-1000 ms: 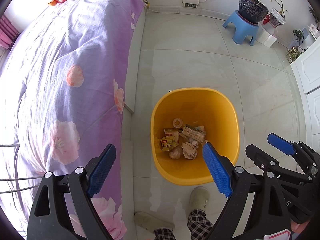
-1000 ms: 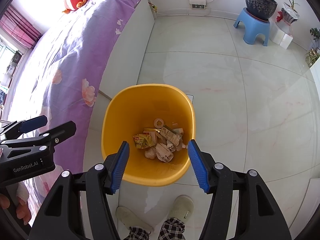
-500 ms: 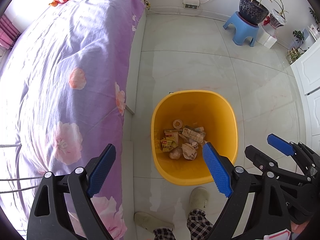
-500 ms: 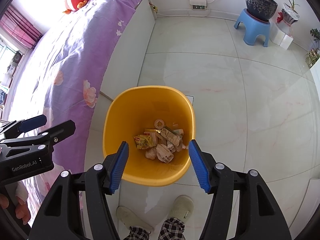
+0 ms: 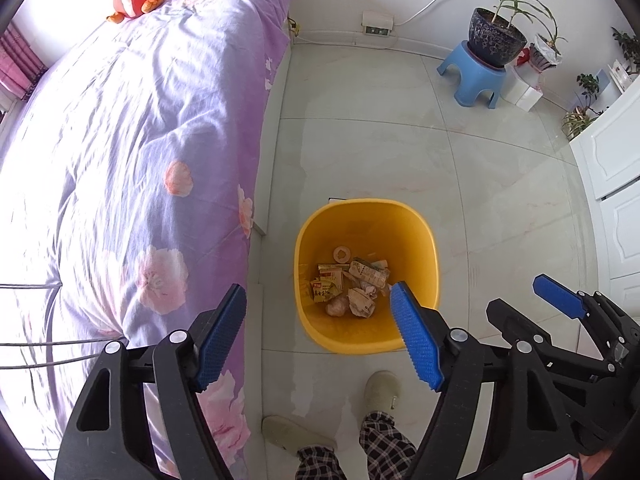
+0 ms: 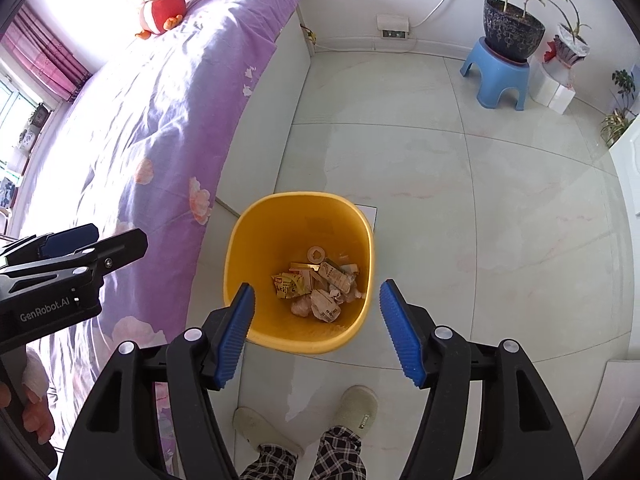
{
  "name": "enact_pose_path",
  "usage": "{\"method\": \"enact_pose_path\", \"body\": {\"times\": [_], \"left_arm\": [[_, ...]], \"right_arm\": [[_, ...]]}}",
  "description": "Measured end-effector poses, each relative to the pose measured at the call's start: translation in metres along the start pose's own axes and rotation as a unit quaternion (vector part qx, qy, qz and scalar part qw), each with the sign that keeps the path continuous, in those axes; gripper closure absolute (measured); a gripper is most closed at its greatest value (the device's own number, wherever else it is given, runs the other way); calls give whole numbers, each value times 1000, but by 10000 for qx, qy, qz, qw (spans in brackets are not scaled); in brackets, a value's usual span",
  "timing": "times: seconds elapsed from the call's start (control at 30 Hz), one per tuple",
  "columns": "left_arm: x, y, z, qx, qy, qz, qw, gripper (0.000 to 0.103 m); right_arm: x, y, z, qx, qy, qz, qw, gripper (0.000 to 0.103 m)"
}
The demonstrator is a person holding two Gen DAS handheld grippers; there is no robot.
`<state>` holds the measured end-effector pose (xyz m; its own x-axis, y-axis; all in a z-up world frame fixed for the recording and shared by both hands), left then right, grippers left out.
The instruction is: Collect trash
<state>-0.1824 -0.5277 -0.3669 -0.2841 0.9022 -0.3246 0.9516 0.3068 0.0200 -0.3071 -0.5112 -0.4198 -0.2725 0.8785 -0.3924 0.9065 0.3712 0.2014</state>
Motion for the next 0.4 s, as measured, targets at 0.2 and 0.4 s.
{"method": "enact_pose_path", "body": {"times": [0.2,0.4], "left_arm": [[-11,0,-54,-102,-229,-98,9996,10],[-18,24,-121,-235,-617,-414,9970,5]], "right_arm": [[-13,3,-54,-18,-201,-94,9998,31],[-27,20,-111,-41,-570,-519,9970,9]]}}
Point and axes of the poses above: each gripper's, at about its wrist camera, not at the fingertips, and z roughly the way its jaws point, y to its left, x to its underside, the point moved 10 cm from there along z, roughly the way its jaws point, and after that the axes turned 3 degrees about -y, right-handed, at the moved point
